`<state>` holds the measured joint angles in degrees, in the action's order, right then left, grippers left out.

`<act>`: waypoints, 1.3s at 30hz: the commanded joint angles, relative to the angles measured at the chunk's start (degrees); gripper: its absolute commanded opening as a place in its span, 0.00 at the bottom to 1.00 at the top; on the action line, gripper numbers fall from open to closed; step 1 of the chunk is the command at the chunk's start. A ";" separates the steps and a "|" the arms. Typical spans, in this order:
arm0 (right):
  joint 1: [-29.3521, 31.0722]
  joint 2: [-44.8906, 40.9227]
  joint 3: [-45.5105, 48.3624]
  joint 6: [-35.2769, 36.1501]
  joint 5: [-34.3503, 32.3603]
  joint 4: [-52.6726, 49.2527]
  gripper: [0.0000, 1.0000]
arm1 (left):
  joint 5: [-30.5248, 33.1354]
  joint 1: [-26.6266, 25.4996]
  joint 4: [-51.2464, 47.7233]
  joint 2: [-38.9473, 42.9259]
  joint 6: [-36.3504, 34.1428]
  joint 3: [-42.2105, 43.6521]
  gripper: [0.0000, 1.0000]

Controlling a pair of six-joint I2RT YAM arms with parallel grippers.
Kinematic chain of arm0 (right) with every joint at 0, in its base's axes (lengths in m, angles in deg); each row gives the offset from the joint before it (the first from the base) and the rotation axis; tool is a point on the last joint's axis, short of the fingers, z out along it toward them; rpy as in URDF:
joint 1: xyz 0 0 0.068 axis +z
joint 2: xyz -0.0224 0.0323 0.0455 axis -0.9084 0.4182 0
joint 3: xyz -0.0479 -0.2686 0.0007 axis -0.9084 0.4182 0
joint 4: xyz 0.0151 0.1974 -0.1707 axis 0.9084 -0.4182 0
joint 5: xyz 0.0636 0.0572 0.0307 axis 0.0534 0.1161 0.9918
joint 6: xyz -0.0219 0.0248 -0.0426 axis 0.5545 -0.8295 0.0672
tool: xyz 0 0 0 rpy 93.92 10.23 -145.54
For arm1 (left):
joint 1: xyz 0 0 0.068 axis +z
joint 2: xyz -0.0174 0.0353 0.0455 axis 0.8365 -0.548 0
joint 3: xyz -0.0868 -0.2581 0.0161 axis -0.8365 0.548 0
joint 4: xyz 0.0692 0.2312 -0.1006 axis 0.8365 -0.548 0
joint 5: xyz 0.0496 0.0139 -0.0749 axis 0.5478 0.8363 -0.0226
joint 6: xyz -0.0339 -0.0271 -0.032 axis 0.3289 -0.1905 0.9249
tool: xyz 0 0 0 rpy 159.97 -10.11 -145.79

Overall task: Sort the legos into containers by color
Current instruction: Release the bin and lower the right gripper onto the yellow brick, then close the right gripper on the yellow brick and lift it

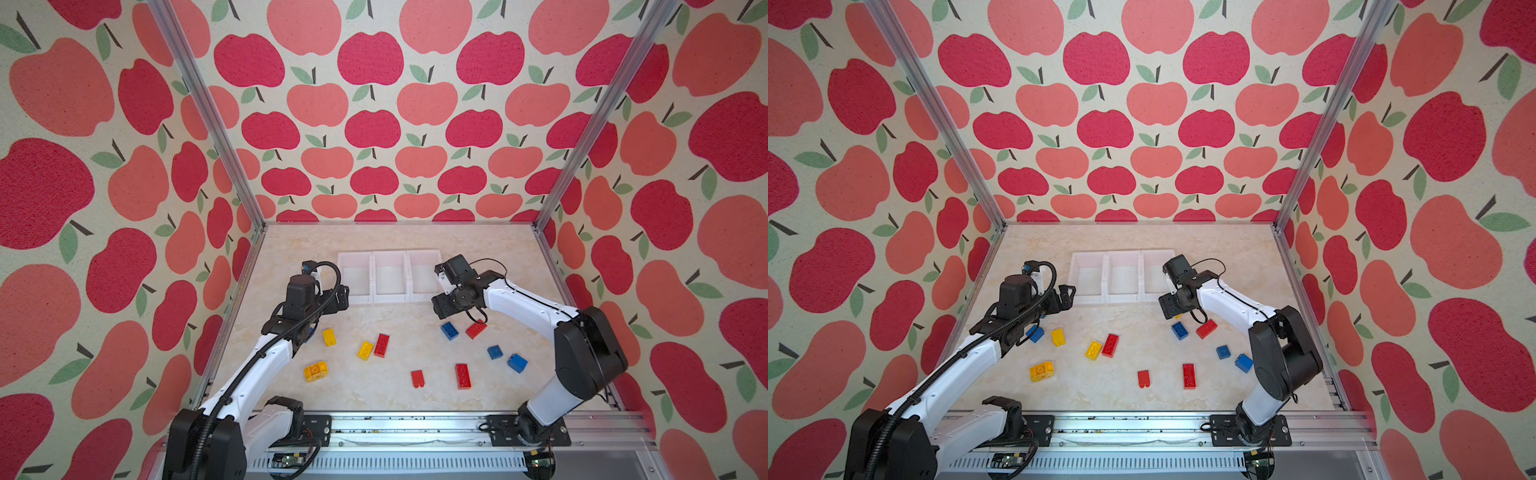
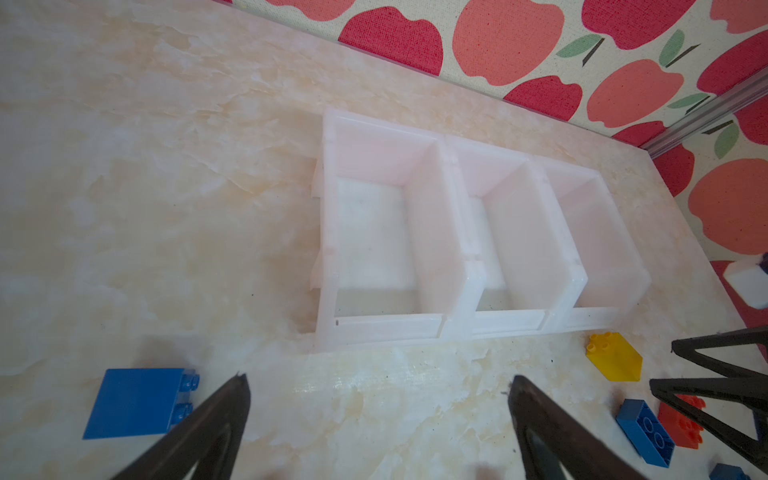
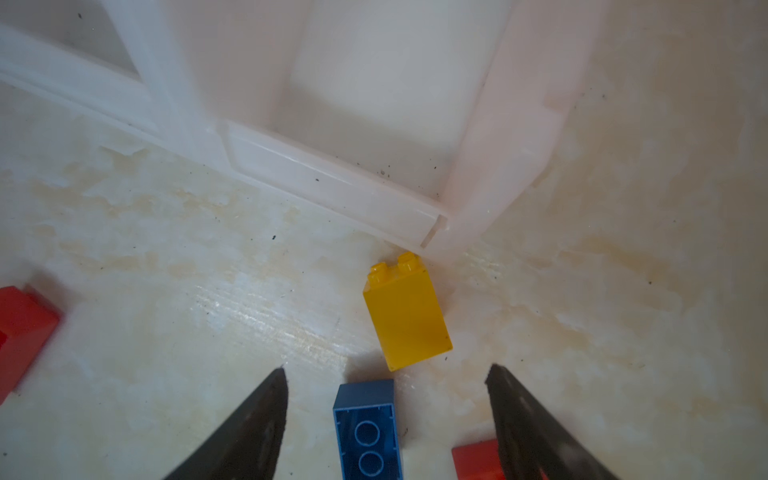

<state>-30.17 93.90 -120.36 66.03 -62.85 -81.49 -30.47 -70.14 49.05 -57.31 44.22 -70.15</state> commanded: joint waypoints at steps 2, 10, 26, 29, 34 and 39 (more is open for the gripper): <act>-0.13 2.80 0.42 4.06 1.11 3.47 0.76 | -1.24 -0.59 -1.36 -0.83 0.71 -1.24 0.99; -0.13 6.57 0.33 5.17 0.69 5.91 0.70 | -0.97 -0.97 -1.53 -1.06 0.35 -1.32 0.99; -0.13 8.75 1.46 6.14 -0.89 5.84 0.47 | -0.75 -0.98 -1.71 -1.06 0.48 -0.97 0.99; -0.06 8.62 1.73 6.23 -1.13 5.75 0.40 | -0.65 -1.07 -1.80 -1.07 0.61 -0.88 0.99; -0.06 7.32 2.26 6.21 -1.31 5.79 0.28 | -0.30 -1.09 -2.06 -0.84 0.78 -0.71 0.99; 0.32 3.82 2.43 5.84 -1.41 5.16 0.23 | 0.65 -1.11 -2.32 0.23 1.06 -0.06 0.99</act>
<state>-30.14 101.07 -118.74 72.02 -63.55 -75.48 -30.71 -70.92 48.52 -58.03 44.24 -70.15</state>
